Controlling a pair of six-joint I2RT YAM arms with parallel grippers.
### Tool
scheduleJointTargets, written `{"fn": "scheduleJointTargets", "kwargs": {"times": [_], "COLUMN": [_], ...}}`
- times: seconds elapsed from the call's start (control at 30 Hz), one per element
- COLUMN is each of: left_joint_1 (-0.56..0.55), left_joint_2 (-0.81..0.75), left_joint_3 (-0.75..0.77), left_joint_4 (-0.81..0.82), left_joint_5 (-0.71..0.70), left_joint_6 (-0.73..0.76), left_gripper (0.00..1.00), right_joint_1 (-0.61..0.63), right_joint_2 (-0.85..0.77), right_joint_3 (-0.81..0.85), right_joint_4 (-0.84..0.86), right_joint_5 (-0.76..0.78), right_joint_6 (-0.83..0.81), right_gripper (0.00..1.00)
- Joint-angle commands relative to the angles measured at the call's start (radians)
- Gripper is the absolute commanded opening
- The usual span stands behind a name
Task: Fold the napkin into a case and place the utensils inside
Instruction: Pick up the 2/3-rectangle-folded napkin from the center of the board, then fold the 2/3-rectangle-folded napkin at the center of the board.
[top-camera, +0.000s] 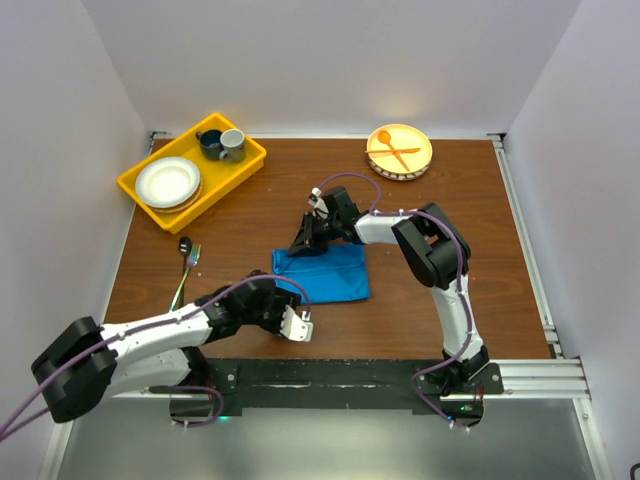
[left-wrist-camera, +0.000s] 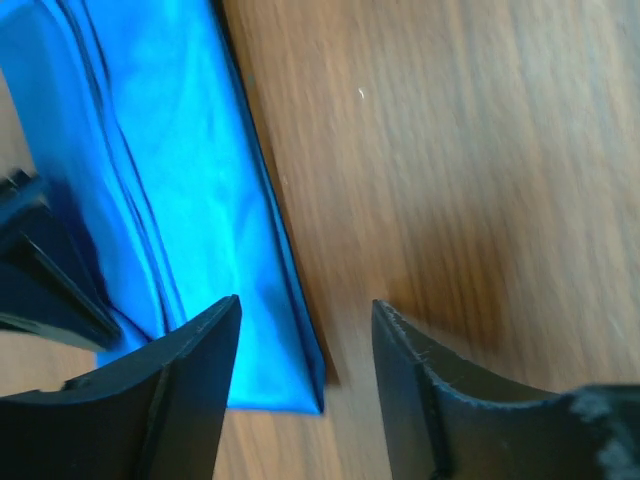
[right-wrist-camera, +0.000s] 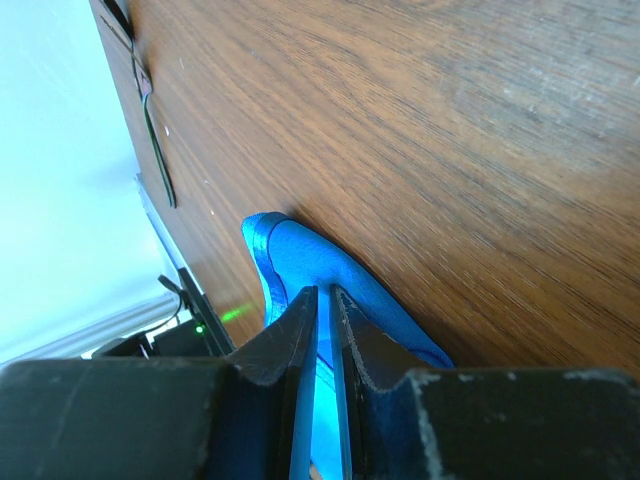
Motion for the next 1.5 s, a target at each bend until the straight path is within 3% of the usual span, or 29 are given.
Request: {"fn": "scheduleJointTargets", "kwargs": {"times": [0.0, 0.33, 0.53, 0.83, 1.17, 1.33, 1.47], "left_joint_1": [-0.105, -0.148, -0.128, 0.047, 0.209, 0.267, 0.29], "left_joint_2": [0.076, 0.302, 0.241, 0.274, 0.404, 0.452, 0.46], "left_joint_3": [-0.026, -0.021, 0.075, 0.27, 0.4, 0.451, 0.489], "left_joint_4": [0.219, 0.399, 0.241, 0.088, -0.001, 0.0, -0.069], "left_joint_5": [-0.178, -0.346, -0.271, -0.006, 0.145, 0.189, 0.246], "left_joint_6": [-0.032, -0.025, -0.104, -0.187, -0.244, -0.289, -0.258], "left_gripper": [0.57, 0.31, 0.0, 0.0, 0.0, 0.13, 0.36], "right_joint_1": [-0.003, -0.003, -0.003, -0.003, -0.003, -0.003, -0.003], "right_joint_2": [0.092, 0.097, 0.091, 0.088, 0.083, 0.083, 0.082], "right_joint_3": [-0.036, -0.05, -0.061, -0.07, -0.076, -0.078, -0.081], "right_joint_4": [-0.146, -0.141, -0.137, -0.137, -0.133, -0.134, -0.135], "right_joint_5": [0.209, 0.208, 0.208, 0.205, 0.199, 0.199, 0.202], "right_joint_6": [-0.083, -0.082, -0.083, -0.088, -0.085, -0.089, -0.089], "right_gripper": [0.17, 0.17, 0.17, 0.17, 0.18, 0.18, 0.18]}}
